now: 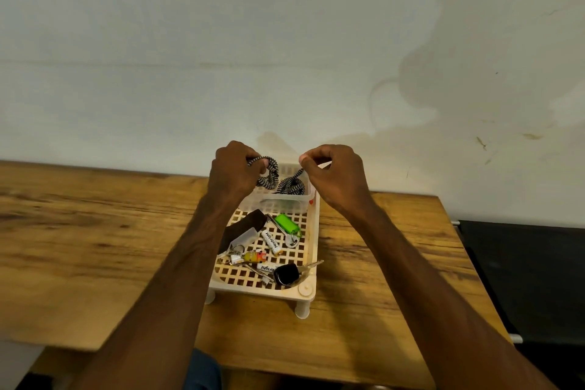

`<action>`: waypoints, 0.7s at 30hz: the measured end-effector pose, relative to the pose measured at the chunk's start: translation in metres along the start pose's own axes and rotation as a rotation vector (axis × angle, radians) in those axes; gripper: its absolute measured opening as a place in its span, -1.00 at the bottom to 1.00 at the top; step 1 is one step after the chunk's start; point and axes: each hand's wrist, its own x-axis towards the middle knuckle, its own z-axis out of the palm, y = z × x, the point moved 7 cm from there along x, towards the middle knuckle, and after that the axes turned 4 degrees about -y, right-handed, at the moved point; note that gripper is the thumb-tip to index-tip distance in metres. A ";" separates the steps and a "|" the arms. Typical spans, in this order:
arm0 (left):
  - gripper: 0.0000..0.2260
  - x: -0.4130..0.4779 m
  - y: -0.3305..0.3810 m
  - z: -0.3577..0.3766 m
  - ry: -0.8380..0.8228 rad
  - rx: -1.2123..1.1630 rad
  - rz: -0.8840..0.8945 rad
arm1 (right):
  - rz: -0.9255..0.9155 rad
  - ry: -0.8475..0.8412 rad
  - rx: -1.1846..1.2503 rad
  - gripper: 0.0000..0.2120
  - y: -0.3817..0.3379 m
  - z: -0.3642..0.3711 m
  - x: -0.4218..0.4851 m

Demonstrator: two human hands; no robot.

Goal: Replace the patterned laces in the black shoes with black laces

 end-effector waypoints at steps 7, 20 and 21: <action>-0.70 0.000 0.016 0.021 -0.031 0.254 -0.048 | 0.001 0.001 -0.018 -0.88 0.000 -0.005 -0.004; -0.69 -0.002 0.007 0.016 0.112 0.671 -0.233 | 0.008 -0.027 -0.095 -0.91 0.001 -0.001 -0.003; -0.71 -0.002 0.006 0.016 0.119 0.665 -0.239 | 0.002 -0.033 -0.097 -0.91 0.001 -0.001 -0.003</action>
